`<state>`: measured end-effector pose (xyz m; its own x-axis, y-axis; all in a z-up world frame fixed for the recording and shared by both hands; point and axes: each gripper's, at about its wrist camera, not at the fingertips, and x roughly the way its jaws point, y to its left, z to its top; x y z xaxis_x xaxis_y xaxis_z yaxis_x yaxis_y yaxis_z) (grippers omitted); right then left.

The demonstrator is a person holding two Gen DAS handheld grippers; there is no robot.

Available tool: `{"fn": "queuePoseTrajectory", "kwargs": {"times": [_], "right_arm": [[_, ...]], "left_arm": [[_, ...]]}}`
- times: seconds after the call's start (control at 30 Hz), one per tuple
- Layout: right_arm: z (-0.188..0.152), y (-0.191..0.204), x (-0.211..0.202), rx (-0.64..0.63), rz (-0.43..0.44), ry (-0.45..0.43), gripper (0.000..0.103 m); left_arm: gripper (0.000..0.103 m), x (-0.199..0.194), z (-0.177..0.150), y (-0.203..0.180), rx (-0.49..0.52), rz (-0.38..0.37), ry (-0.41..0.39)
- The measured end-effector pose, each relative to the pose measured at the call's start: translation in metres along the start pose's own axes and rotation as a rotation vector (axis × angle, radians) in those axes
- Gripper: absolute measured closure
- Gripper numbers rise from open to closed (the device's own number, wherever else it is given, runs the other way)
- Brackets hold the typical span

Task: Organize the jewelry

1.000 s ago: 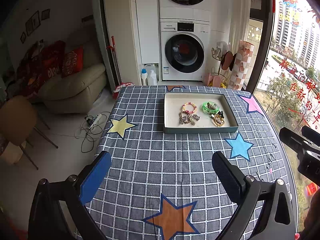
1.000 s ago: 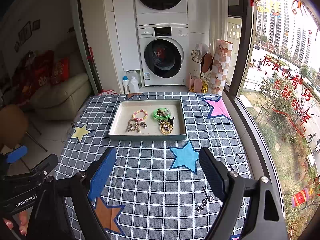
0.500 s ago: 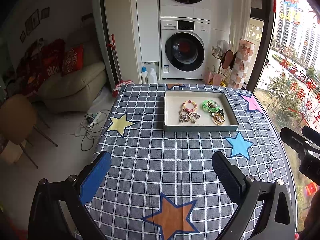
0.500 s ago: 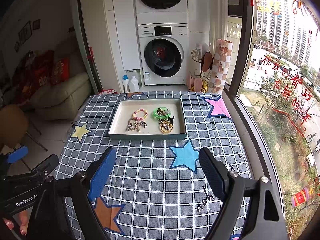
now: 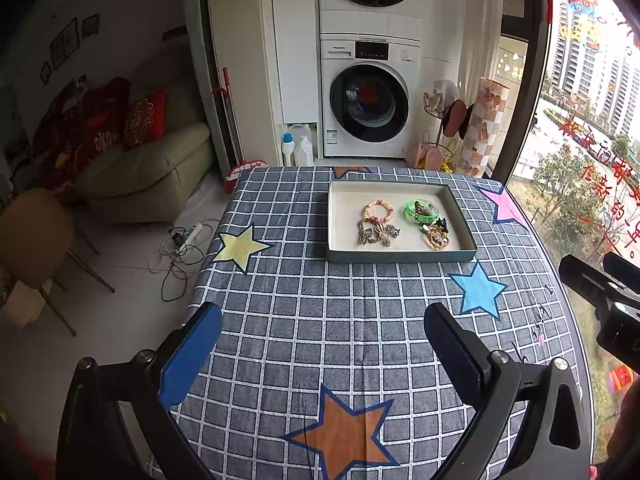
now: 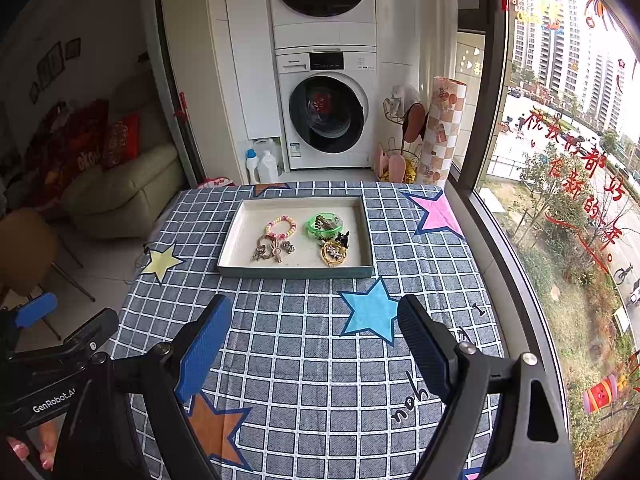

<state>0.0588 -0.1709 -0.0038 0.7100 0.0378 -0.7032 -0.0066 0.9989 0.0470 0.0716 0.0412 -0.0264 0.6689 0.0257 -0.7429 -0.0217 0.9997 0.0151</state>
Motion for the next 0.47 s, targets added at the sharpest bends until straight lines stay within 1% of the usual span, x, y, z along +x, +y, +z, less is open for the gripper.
{"fn": "queuePoseTrajectory", "kwargs": {"times": [0.47], "right_arm": [[-0.003, -0.0028, 0.0008, -0.001, 0.003, 0.01, 0.016]], "left_arm": [[0.0, 0.001, 0.0008, 0.0001, 0.009, -0.006, 0.0]]}}
